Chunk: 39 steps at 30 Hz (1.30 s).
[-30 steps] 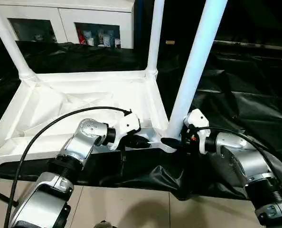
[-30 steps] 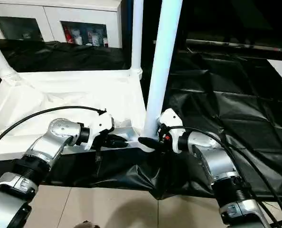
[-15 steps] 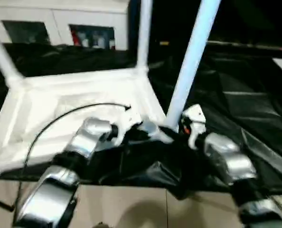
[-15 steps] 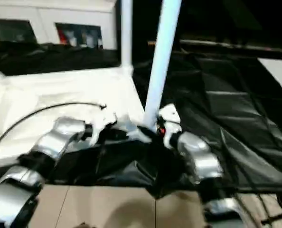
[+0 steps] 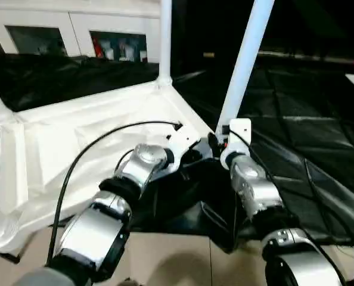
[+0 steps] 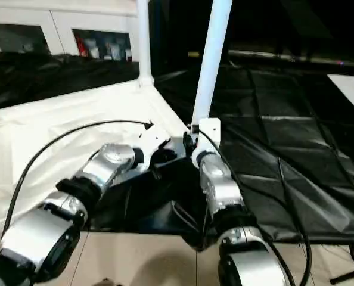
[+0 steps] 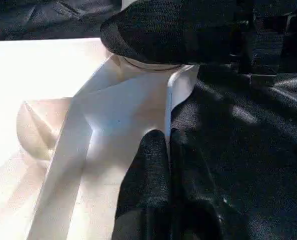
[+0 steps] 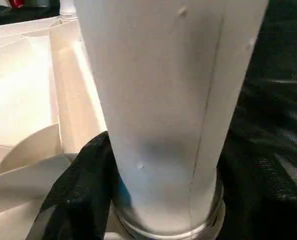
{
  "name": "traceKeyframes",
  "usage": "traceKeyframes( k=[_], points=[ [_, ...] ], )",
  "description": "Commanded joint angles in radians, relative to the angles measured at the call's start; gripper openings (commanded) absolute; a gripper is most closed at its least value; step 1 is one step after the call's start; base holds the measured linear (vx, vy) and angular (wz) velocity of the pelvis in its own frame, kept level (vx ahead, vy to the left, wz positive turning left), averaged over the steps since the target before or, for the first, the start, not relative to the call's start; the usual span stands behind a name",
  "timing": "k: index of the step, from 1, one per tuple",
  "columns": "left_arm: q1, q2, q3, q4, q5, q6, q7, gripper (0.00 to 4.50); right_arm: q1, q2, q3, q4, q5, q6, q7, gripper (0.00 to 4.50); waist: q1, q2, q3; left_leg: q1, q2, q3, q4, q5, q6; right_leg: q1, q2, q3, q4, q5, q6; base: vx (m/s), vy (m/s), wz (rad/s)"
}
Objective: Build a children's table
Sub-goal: Rotate leg to tighten
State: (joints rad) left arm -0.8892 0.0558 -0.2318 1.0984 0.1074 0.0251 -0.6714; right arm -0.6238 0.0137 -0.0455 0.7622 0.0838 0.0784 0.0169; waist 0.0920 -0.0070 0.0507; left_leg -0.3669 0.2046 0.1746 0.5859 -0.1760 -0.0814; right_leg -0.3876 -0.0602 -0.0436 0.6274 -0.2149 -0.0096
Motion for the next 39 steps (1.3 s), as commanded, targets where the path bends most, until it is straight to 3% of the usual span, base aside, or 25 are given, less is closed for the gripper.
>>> traceKeyframes(
  k=[1,3,5,8,9,11,13,15,18,24,29,30,33,35,37,39],
  points=[
    [-0.016,0.001,0.038,0.008,-0.005,-0.010,0.087,0.00,0.018,0.041,0.042,0.012,-0.007,-0.003,0.059,2.95,0.000,-0.006,-0.063,0.011,0.021,-0.005,-0.067,-0.149,0.025,0.049,-0.079,0.044,-0.075,-0.018,-0.215,0.000,0.000,0.00],
    [0.002,0.016,0.029,-0.005,-0.007,-0.032,0.029,0.00,0.027,0.003,0.055,-0.022,-0.019,-0.029,0.092,3.29,0.000,-0.008,-0.062,0.010,0.021,-0.005,-0.067,-0.149,0.028,0.050,-0.080,0.044,-0.075,-0.025,-0.215,0.000,0.000,0.00],
    [0.006,0.020,0.026,-0.007,-0.008,-0.037,0.013,0.00,0.028,-0.013,0.060,-0.030,-0.027,-0.038,0.096,3.36,-0.001,-0.009,-0.062,0.008,0.021,-0.005,-0.068,-0.149,0.033,0.051,-0.080,0.043,-0.075,-0.027,-0.212,0.000,0.000,0.00],
    [0.028,0.041,0.017,-0.030,-0.015,-0.058,-0.048,0.00,0.039,-0.081,0.079,-0.071,-0.041,-0.036,0.166,3.72,-0.005,-0.013,-0.063,0.006,0.021,-0.005,-0.064,-0.119,0.044,0.054,-0.078,0.044,-0.070,0.017,-0.216,0.000,0.000,0.00],
    [0.043,0.055,0.009,-0.047,-0.017,-0.077,-0.089,0.00,0.051,-0.120,0.085,-0.106,-0.024,-0.021,0.247,3.74,-0.005,-0.023,-0.063,0.004,0.019,-0.003,-0.063,-0.115,0.058,0.057,-0.076,0.043,-0.071,0.026,-0.219,0.000,0.000,0.00],
    [0.057,0.068,0.004,-0.062,-0.018,-0.094,-0.129,0.00,0.064,-0.157,0.092,-0.140,-0.005,-0.005,0.333,4.00,0.001,-0.020,-0.061,0.006,0.020,-0.003,-0.061,-0.114,0.075,0.056,-0.079,0.044,-0.072,0.021,-0.217,0.000,0.000,0.00],
    [0.091,0.104,-0.009,-0.108,-0.026,-0.116,-0.224,0.00,0.106,-0.256,0.122,-0.240,0.046,0.059,0.548,4.12,0.004,-0.026,-0.057,0.005,0.020,-0.002,-0.061,-0.124,0.098,0.058,-0.077,0.043,-0.075,0.003,-0.215,0.000,0.000,0.00],
    [0.126,0.138,-0.029,-0.161,-0.038,-0.142,-0.329,0.00,0.145,-0.355,0.165,-0.315,0.063,0.082,0.727,4.17,0.010,-0.025,-0.057,0.007,0.027,-0.004,-0.062,-0.142,0.098,0.059,-0.080,0.044,-0.077,-0.022,-0.206,0.000,0.000,0.00],
    [0.160,0.164,-0.047,-0.224,-0.066,-0.151,-0.439,0.00,0.174,-0.434,0.200,-0.369,0.090,0.096,0.872,4.17,0.009,-0.027,-0.056,0.005,0.028,-0.002,-0.063,-0.159,0.089,0.053,-0.079,0.043,-0.078,-0.067,-0.213,0.000,0.000,0.00],
    [0.203,0.185,-0.053,-0.336,-0.116,-0.090,-0.572,0.00,0.175,-0.458,0.229,-0.364,0.078,0.104,0.946,4.17,0.011,-0.027,-0.054,0.014,0.033,0.002,-0.064,-0.176,0.068,0.037,-0.081,0.044,-0.082,-0.136,-0.227,0.000,0.000,0.00],
    [0.211,0.189,-0.049,-0.345,-0.108,-0.094,-0.571,0.00,0.178,-0.436,0.240,-0.372,0.087,0.113,0.954,4.17,0.018,-0.027,-0.056,0.008,0.031,0.000,-0.066,-0.154,0.061,0.041,-0.080,0.042,-0.078,-0.117,-0.212,0.000,0.000,0.00],
    [0.214,0.190,-0.047,-0.351,-0.107,-0.090,-0.572,0.00,0.178,-0.433,0.242,-0.369,0.083,0.112,0.956,3.91,0.018,-0.027,-0.057,0.008,0.031,0.000,-0.065,-0.149,0.061,0.042,-0.081,0.042,-0.076,-0.106,-0.210,0.000,0.000,0.00],
    [0.217,0.191,-0.044,-0.366,-0.101,-0.075,-0.564,0.00,0.173,-0.426,0.247,-0.346,0.062,0.093,0.949,3.81,0.018,-0.026,-0.057,0.007,0.029,0.001,-0.064,-0.145,0.062,0.042,-0.081,0.042,-0.076,-0.098,-0.210,0.000,0.000,0.00],
    [0.217,0.192,-0.043,-0.369,-0.100,-0.071,-0.565,0.00,0.172,-0.424,0.244,-0.342,0.062,0.091,0.947,3.42,0.017,-0.025,-0.056,0.008,0.029,0.001,-0.064,-0.151,0.059,0.042,-0.081,0.042,-0.078,-0.113,-0.207,0.000,0.000,0.00],
    [0.217,0.193,-0.041,-0.368,-0.099,-0.071,-0.566,0.00,0.171,-0.420,0.237,-0.340,0.068,0.090,0.944,3.42,0.017,-0.025,-0.057,0.008,0.029,0.001,-0.064,-0.154,0.057,0.042,-0.080,0.042,-0.078,-0.114,-0.207,0.000,0.000,0.00],
    [0.218,0.194,-0.040,-0.368,-0.098,-0.070,-0.567,0.00,0.171,-0.417,0.233,-0.338,0.072,0.090,0.946,3.12,0.016,-0.024,-0.057,0.008,0.029,0.000,-0.065,-0.154,0.056,0.042,-0.080,0.042,-0.078,-0.114,-0.206,0.000,0.000,0.00]
  ],
)
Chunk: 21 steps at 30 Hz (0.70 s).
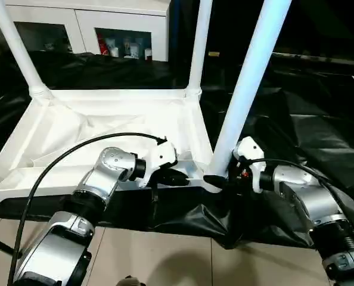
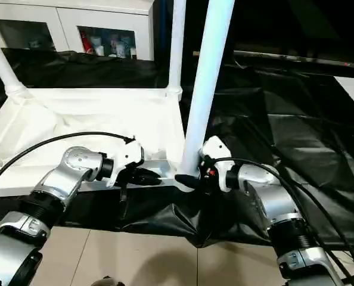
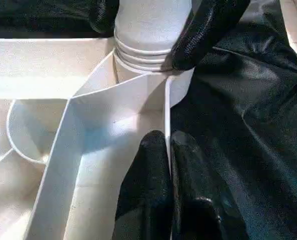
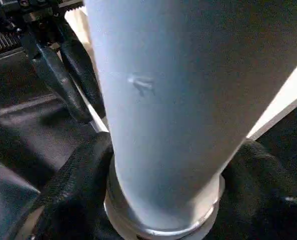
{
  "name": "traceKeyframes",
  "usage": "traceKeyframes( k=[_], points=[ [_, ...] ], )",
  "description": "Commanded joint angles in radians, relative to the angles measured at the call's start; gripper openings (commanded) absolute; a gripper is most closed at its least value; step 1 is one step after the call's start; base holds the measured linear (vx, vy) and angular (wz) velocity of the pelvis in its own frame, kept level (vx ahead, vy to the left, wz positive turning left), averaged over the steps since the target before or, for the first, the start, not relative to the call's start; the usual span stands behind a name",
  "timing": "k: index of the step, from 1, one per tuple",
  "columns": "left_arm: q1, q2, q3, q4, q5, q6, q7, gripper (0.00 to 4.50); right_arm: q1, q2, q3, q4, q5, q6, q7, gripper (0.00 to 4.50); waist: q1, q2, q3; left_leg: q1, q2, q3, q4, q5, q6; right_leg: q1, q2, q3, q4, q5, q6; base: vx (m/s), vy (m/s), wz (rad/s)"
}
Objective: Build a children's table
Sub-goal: Rotate leg to tighten
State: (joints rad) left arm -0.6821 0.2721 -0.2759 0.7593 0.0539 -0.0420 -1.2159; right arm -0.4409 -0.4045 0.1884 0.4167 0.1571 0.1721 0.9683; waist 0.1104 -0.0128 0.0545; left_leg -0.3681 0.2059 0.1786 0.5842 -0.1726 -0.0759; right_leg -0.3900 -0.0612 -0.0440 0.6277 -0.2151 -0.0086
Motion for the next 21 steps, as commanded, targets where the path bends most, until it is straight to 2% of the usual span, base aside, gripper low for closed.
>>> traceKeyframes(
  k=[1,5,14,17,18,21],
  points=[
    [0.013,-0.022,0.004,-0.029,-0.044,-0.002,-0.022,0.00,-0.009,0.000,-0.001,0.007,0.000,-0.002,0.000,3.12,-0.002,-0.019,-0.060,0.009,0.028,-0.004,-0.063,-0.158,0.050,0.044,-0.078,0.043,-0.079,-0.113,-0.207,0.000,0.000,0.00],
    [0.018,-0.019,0.004,-0.037,-0.044,0.006,-0.026,0.00,-0.005,0.002,-0.002,0.007,-0.003,-0.004,-0.001,2.80,-0.003,-0.019,-0.061,0.009,0.028,-0.004,-0.063,-0.154,0.051,0.045,-0.079,0.043,-0.078,-0.111,-0.207,0.000,0.000,0.00],
    [0.020,-0.020,0.005,-0.036,-0.045,0.024,-0.032,0.00,0.011,0.045,-0.029,0.026,0.022,0.007,-0.032,2.69,-0.004,-0.018,-0.062,0.008,0.027,-0.004,-0.062,-0.152,0.052,0.045,-0.079,0.042,-0.076,-0.100,-0.215,0.000,0.000,0.00],
    [-0.004,-0.045,0.014,0.009,-0.025,0.034,0.039,0.00,0.012,0.107,-0.064,0.073,0.016,0.009,-0.162,2.69,-0.012,-0.017,-0.059,0.009,0.026,-0.005,-0.065,-0.169,0.039,0.043,-0.078,0.042,-0.080,-0.129,-0.212,0.000,0.000,0.00],
    [-0.018,-0.057,0.017,0.033,-0.015,0.043,0.075,0.00,0.010,0.134,-0.077,0.088,0.009,0.009,-0.224,2.69,-0.016,-0.015,-0.059,0.012,0.026,-0.005,-0.067,-0.180,0.029,0.039,-0.079,0.042,-0.083,-0.154,-0.208,0.000,0.000,0.00],
    [-0.057,-0.097,0.031,0.108,0.005,0.058,0.178,0.00,-0.001,0.215,-0.117,0.122,-0.013,0.025,-0.422,2.69,-0.027,-0.014,-0.057,0.014,0.025,-0.008,-0.072,-0.201,-0.001,0.038,-0.078,0.043,-0.087,-0.200,-0.198,0.000,0.000,0.00]
  ],
)
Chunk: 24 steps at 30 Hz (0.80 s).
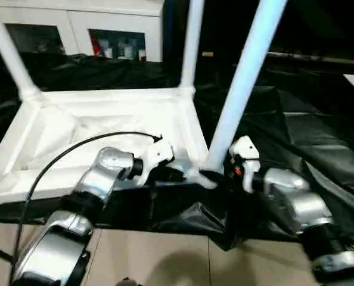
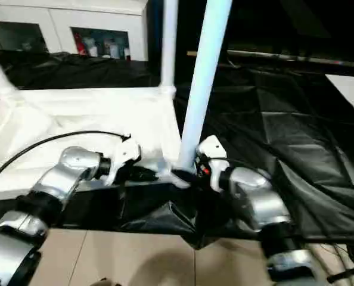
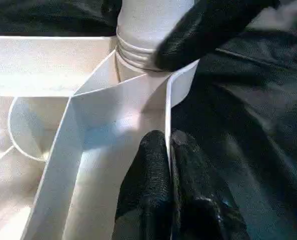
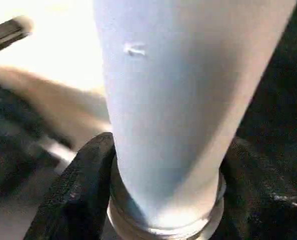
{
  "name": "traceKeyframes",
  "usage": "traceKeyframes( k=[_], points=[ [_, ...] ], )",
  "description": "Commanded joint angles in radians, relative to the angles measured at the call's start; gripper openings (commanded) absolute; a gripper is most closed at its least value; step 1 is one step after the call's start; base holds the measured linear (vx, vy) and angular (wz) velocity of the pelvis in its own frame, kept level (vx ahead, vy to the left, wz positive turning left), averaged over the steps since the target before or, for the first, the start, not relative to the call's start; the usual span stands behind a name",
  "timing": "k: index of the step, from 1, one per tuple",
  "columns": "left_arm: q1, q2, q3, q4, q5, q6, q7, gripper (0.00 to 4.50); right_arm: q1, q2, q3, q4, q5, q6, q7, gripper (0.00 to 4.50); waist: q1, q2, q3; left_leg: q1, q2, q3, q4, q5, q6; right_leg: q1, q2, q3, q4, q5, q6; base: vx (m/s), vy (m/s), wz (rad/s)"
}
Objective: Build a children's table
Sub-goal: Rotate leg to tighten
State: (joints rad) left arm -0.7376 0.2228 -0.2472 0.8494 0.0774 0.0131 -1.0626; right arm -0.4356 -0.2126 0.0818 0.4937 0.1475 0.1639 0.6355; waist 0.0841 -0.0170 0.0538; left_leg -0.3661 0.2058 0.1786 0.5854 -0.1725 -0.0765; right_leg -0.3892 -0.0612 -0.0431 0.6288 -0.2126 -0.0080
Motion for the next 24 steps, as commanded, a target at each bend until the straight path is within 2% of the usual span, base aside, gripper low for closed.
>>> traceKeyframes(
  k=[1,5,6,7,10,14,18,19,21,23,24],
  points=[
    [-0.023,-0.075,0.015,0.054,-0.020,0.016,0.076,0.00,-0.014,0.067,-0.030,0.065,-0.012,0.045,-0.188,2.69,-0.001,-0.007,-0.057,0.011,0.024,-0.009,-0.073,-0.202,-0.006,0.038,-0.078,0.042,-0.088,-0.202,-0.198,0.000,0.000,0.00],
    [-0.099,-0.156,0.058,0.165,-0.013,0.052,0.298,0.00,-0.057,0.181,-0.076,0.138,-0.036,0.046,-0.419,2.69,-0.006,-0.004,-0.057,0.018,0.022,-0.007,-0.073,-0.227,-0.021,0.032,-0.079,0.047,-0.095,-0.223,-0.192,0.000,0.000,0.00],
    [-0.119,-0.173,0.072,0.189,-0.015,0.056,0.358,0.00,-0.077,0.179,-0.036,0.158,-0.089,0.025,-0.446,2.69,-0.004,-0.005,-0.058,0.016,0.022,-0.009,-0.073,-0.221,-0.018,0.037,-0.079,0.046,-0.093,-0.211,-0.192,0.000,0.000,0.00],
    [-0.133,-0.185,0.082,0.209,-0.015,0.056,0.401,0.00,-0.092,0.177,-0.006,0.174,-0.130,0.007,-0.465,2.69,-0.005,-0.004,-0.058,0.015,0.022,-0.008,-0.072,-0.216,-0.017,0.036,-0.078,0.046,-0.093,-0.198,-0.192,0.000,0.000,0.00],
    [-0.165,-0.205,0.090,0.252,0.002,0.030,0.493,0.00,-0.140,0.218,-0.060,0.234,-0.096,0.002,-0.544,2.69,0.000,-0.006,-0.062,0.013,0.017,-0.005,-0.067,-0.182,0.002,0.041,-0.077,0.048,-0.089,-0.130,-0.194,0.000,0.000,0.00],
    [-0.182,-0.212,0.081,0.280,0.015,-0.001,0.479,0.00,-0.168,0.259,-0.081,0.257,-0.093,-0.021,-0.564,2.69,0.005,-0.003,-0.066,0.007,0.018,-0.007,-0.067,-0.132,0.027,0.049,-0.075,0.045,-0.078,-0.025,-0.207,0.000,0.000,0.00],
    [-0.166,-0.189,0.066,0.264,0.021,-0.032,0.419,0.00,-0.163,0.243,-0.097,0.249,-0.075,-0.055,-0.525,2.69,0.004,-0.002,-0.063,0.011,0.020,-0.006,-0.069,-0.167,0.029,0.047,-0.078,0.044,-0.083,-0.057,-0.213,0.000,0.000,0.00],
    [-0.160,-0.183,0.064,0.258,0.020,-0.038,0.404,0.00,-0.161,0.234,-0.099,0.242,-0.070,-0.062,-0.509,3.04,0.004,-0.003,-0.062,0.011,0.020,-0.006,-0.069,-0.171,0.029,0.048,-0.079,0.045,-0.084,-0.064,-0.213,0.000,0.000,0.00],
    [-0.147,-0.166,0.057,0.245,0.017,-0.056,0.362,0.00,-0.158,0.203,-0.093,0.229,-0.070,-0.076,-0.466,3.04,0.005,-0.003,-0.062,0.009,0.019,-0.006,-0.069,-0.172,0.031,0.050,-0.080,0.045,-0.085,-0.071,-0.211,0.000,0.000,0.00],
    [-0.135,-0.153,0.051,0.235,0.014,-0.072,0.328,0.00,-0.155,0.176,-0.090,0.209,-0.065,-0.071,-0.423,3.42,0.006,-0.004,-0.064,0.008,0.020,-0.006,-0.067,-0.150,0.041,0.053,-0.078,0.044,-0.081,-0.039,-0.214,0.000,0.000,0.00],
    [-0.128,-0.145,0.048,0.229,0.014,-0.082,0.307,0.00,-0.152,0.161,-0.092,0.194,-0.060,-0.066,-0.397,3.42,0.006,-0.005,-0.063,0.008,0.019,-0.005,-0.067,-0.145,0.049,0.054,-0.078,0.044,-0.081,-0.028,-0.218,0.000,0.000,0.00]
  ],
)
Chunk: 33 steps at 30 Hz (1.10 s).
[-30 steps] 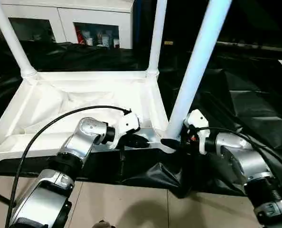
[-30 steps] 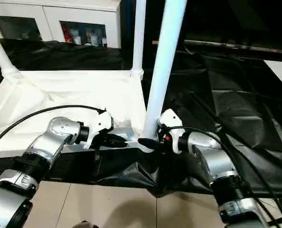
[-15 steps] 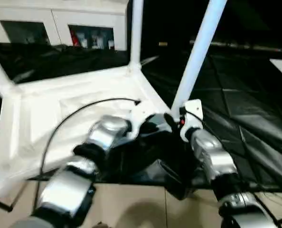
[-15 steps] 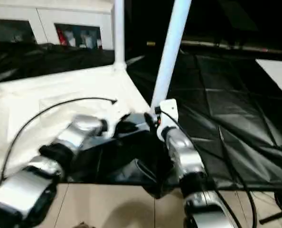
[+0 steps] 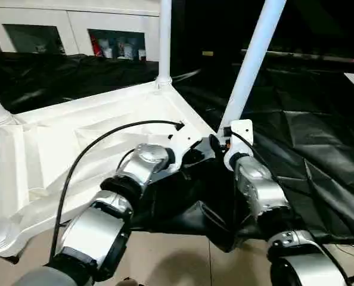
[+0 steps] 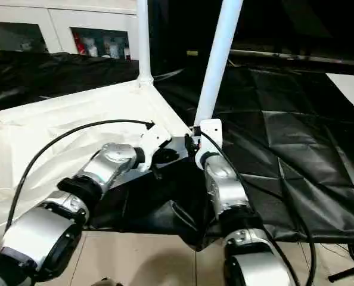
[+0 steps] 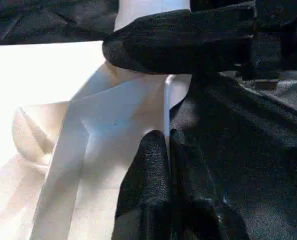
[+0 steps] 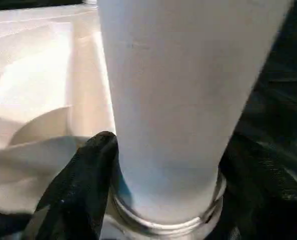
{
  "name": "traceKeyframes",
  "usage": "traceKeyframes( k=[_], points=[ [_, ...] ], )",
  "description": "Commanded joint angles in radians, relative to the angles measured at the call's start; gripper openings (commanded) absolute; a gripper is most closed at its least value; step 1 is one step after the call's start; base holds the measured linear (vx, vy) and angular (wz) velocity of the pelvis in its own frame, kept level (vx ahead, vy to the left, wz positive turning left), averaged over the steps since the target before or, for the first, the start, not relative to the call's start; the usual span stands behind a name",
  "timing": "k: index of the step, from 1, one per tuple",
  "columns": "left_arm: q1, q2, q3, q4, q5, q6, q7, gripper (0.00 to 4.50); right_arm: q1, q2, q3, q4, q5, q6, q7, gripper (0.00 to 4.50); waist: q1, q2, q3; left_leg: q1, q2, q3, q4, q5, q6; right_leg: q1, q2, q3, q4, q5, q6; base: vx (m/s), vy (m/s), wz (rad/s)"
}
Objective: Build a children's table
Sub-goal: Rotate leg to tighten
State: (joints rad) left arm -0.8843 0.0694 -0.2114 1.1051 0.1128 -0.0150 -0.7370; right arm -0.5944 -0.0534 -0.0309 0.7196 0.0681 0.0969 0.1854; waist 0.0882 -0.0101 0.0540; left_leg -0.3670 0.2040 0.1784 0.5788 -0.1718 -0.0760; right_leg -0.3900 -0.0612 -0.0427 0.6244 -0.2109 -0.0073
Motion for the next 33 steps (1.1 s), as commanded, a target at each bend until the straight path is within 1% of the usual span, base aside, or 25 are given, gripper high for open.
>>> traceKeyframes(
  k=[1,2,3,4,5,6,7,8,9,10,11,13,14,16,18,19,20,22,23,24,26,28,29,31,33],
  points=[
    [0.037,0.030,0.002,-0.048,-0.021,-0.082,-0.072,0.00,0.022,-0.050,0.041,-0.078,0.015,0.017,0.128,3.44,0.001,-0.014,-0.063,0.006,0.021,-0.005,-0.060,-0.145,0.053,0.055,-0.078,0.044,-0.076,-0.030,-0.218,0.000,0.000,0.00],
    [0.042,0.035,0.000,-0.053,-0.021,-0.088,-0.084,0.00,0.026,-0.062,0.045,-0.089,0.013,0.020,0.145,3.48,0.005,-0.017,-0.064,0.003,0.021,-0.007,-0.059,-0.131,0.062,0.060,-0.079,0.042,-0.075,-0.022,-0.214,0.000,0.000,0.00],
    [0.050,0.043,-0.004,-0.063,-0.020,-0.101,-0.111,0.00,0.037,-0.095,0.055,-0.117,0.018,0.038,0.203,3.72,0.004,-0.019,-0.063,0.004,0.020,-0.005,-0.058,-0.131,0.068,0.059,-0.077,0.043,-0.076,-0.020,-0.212,0.000,0.000,0.00],
    [0.073,0.068,-0.013,-0.096,-0.026,-0.111,-0.174,0.00,0.058,-0.163,0.088,-0.159,0.007,0.068,0.302,3.81,0.006,-0.022,-0.062,0.007,0.023,-0.005,-0.058,-0.139,0.075,0.056,-0.077,0.041,-0.077,-0.039,-0.215,0.000,0.000,0.00],
    [0.081,0.078,-0.018,-0.111,-0.028,-0.114,-0.197,0.00,0.070,-0.192,0.105,-0.180,0.006,0.079,0.351,3.86,0.008,-0.025,-0.061,0.005,0.024,-0.006,-0.059,-0.135,0.076,0.057,-0.078,0.041,-0.077,-0.046,-0.213,0.000,0.000,0.00],
    [0.085,0.083,-0.020,-0.118,-0.029,-0.115,-0.208,0.00,0.075,-0.205,0.113,-0.190,0.005,0.084,0.373,3.86,0.010,-0.020,-0.062,0.008,0.028,-0.005,-0.058,-0.140,0.076,0.054,-0.080,0.042,-0.077,-0.056,-0.212,0.000,0.000,0.00],
    [0.098,0.098,-0.027,-0.141,-0.032,-0.120,-0.242,0.00,0.094,-0.247,0.138,-0.227,0.010,0.104,0.451,3.91,0.009,-0.022,-0.061,0.009,0.027,-0.003,-0.058,-0.146,0.075,0.050,-0.078,0.043,-0.078,-0.064,-0.214,0.000,0.000,0.00],
    [0.102,0.104,-0.029,-0.148,-0.033,-0.122,-0.254,0.00,0.101,-0.259,0.144,-0.242,0.016,0.112,0.480,4.03,0.014,-0.027,-0.059,0.009,0.029,-0.004,-0.059,-0.153,0.076,0.052,-0.080,0.042,-0.078,-0.087,-0.211,0.000,0.000,0.00],
    [0.111,0.114,-0.033,-0.165,-0.037,-0.124,-0.283,0.00,0.115,-0.286,0.157,-0.274,0.031,0.123,0.540,4.16,0.014,-0.028,-0.058,0.008,0.029,-0.003,-0.059,-0.154,0.076,0.051,-0.081,0.043,-0.079,-0.098,-0.209,0.000,0.000,0.00],
    [0.126,0.128,-0.035,-0.197,-0.051,-0.120,-0.328,0.00,0.135,-0.324,0.178,-0.313,0.043,0.117,0.617,4.16,0.017,-0.026,-0.059,0.009,0.031,-0.004,-0.059,-0.160,0.072,0.049,-0.082,0.042,-0.080,-0.114,-0.206,0.000,0.000,0.00],
    [0.144,0.143,-0.037,-0.233,-0.066,-0.112,-0.373,0.00,0.152,-0.358,0.197,-0.347,0.054,0.117,0.683,4.16,0.018,-0.025,-0.058,0.008,0.032,-0.004,-0.060,-0.161,0.070,0.050,-0.082,0.043,-0.079,-0.113,-0.206,0.000,0.000,0.00],
    [0.170,0.162,-0.038,-0.284,-0.086,-0.098,-0.425,0.00,0.169,-0.396,0.219,-0.382,0.064,0.103,0.758,4.16,0.020,-0.025,-0.058,0.007,0.034,-0.004,-0.059,-0.161,0.072,0.049,-0.081,0.042,-0.076,-0.098,-0.210,0.000,0.000,0.00],
    [0.178,0.167,-0.037,-0.300,-0.090,-0.093,-0.437,0.00,0.169,-0.403,0.227,-0.383,0.064,0.106,0.778,4.16,0.019,-0.025,-0.059,0.005,0.034,-0.004,-0.059,-0.158,0.071,0.048,-0.081,0.041,-0.075,-0.097,-0.212,0.000,0.000,0.00],
    [0.185,0.172,-0.037,-0.317,-0.094,-0.088,-0.454,0.00,0.164,-0.406,0.236,-0.377,0.059,0.106,0.792,4.16,0.017,-0.026,-0.059,0.008,0.032,-0.001,-0.058,-0.157,0.070,0.044,-0.079,0.041,-0.076,-0.098,-0.218,0.000,0.000,0.00],
    [0.192,0.174,-0.038,-0.331,-0.093,-0.081,-0.464,0.00,0.147,-0.375,0.219,-0.345,0.056,0.088,0.761,4.16,0.016,-0.026,-0.060,0.008,0.031,-0.002,-0.057,-0.148,0.067,0.043,-0.081,0.042,-0.075,-0.103,-0.222,0.000,0.000,0.00],
    [0.192,0.174,-0.038,-0.331,-0.093,-0.081,-0.464,0.00,0.147,-0.375,0.219,-0.345,0.056,0.088,0.761,4.16,0.017,-0.026,-0.061,0.008,0.032,-0.002,-0.056,-0.143,0.066,0.043,-0.081,0.042,-0.073,-0.096,-0.224,0.000,0.000,0.00],
    [0.194,0.174,-0.038,-0.337,-0.094,-0.077,-0.465,0.00,0.146,-0.370,0.214,-0.346,0.063,0.092,0.760,4.16,0.019,-0.025,-0.063,0.008,0.032,-0.001,-0.055,-0.130,0.068,0.042,-0.080,0.042,-0.071,-0.073,-0.226,0.000,0.000,0.00],
    [0.202,0.177,-0.037,-0.356,-0.098,-0.064,-0.470,0.00,0.145,-0.356,0.204,-0.354,0.086,0.102,0.764,4.16,0.023,-0.027,-0.065,0.007,0.031,0.000,-0.053,-0.108,0.076,0.044,-0.078,0.043,-0.065,-0.028,-0.232,0.000,0.000,0.00],
    [0.206,0.179,-0.038,-0.368,-0.100,-0.057,-0.473,0.00,0.145,-0.349,0.200,-0.359,0.101,0.114,0.772,4.16,0.024,-0.025,-0.066,0.005,0.032,-0.001,-0.053,-0.099,0.081,0.045,-0.078,0.042,-0.061,-0.005,-0.237,0.000,0.000,0.00],
    [0.211,0.181,-0.038,-0.379,-0.102,-0.049,-0.476,0.00,0.145,-0.345,0.201,-0.360,0.106,0.116,0.781,4.16,0.024,-0.026,-0.066,0.004,0.031,0.000,-0.051,-0.094,0.086,0.045,-0.077,0.042,-0.059,0.012,-0.239,0.000,0.000,0.00],
    [0.214,0.181,-0.037,-0.387,-0.102,-0.042,-0.479,0.00,0.143,-0.339,0.203,-0.345,0.101,0.111,0.782,4.16,0.025,-0.025,-0.066,0.003,0.030,0.000,-0.051,-0.095,0.087,0.045,-0.076,0.040,-0.060,0.012,-0.239,0.000,0.000,0.00],
    [0.218,0.180,-0.036,-0.393,-0.099,-0.036,-0.479,0.00,0.136,-0.329,0.203,-0.316,0.086,0.099,0.770,3.91,0.024,-0.025,-0.066,0.004,0.029,0.001,-0.050,-0.096,0.086,0.044,-0.076,0.040,-0.059,0.012,-0.241,0.000,0.000,0.00],
    [0.219,0.180,-0.036,-0.393,-0.098,-0.034,-0.479,0.00,0.130,-0.323,0.201,-0.292,0.076,0.092,0.753,3.91,0.024,-0.027,-0.066,0.003,0.029,0.000,-0.050,-0.101,0.083,0.044,-0.078,0.040,-0.060,0.000,-0.240,0.000,0.000,0.00],
    [0.221,0.181,-0.036,-0.396,-0.098,-0.031,-0.478,0.00,0.124,-0.319,0.200,-0.270,0.067,0.081,0.738,3.59,0.023,-0.027,-0.065,0.004,0.029,0.000,-0.051,-0.115,0.071,0.043,-0.078,0.041,-0.063,-0.032,-0.236,0.000,0.000,0.00],
    [0.226,0.183,-0.035,-0.405,-0.098,-0.024,-0.477,0.00,0.124,-0.319,0.199,-0.259,0.069,0.079,0.736,3.50,0.024,-0.025,-0.064,0.005,0.030,0.000,-0.052,-0.120,0.066,0.044,-0.078,0.041,-0.064,-0.041,-0.231,0.000,0.000,0.00]
  ],
)
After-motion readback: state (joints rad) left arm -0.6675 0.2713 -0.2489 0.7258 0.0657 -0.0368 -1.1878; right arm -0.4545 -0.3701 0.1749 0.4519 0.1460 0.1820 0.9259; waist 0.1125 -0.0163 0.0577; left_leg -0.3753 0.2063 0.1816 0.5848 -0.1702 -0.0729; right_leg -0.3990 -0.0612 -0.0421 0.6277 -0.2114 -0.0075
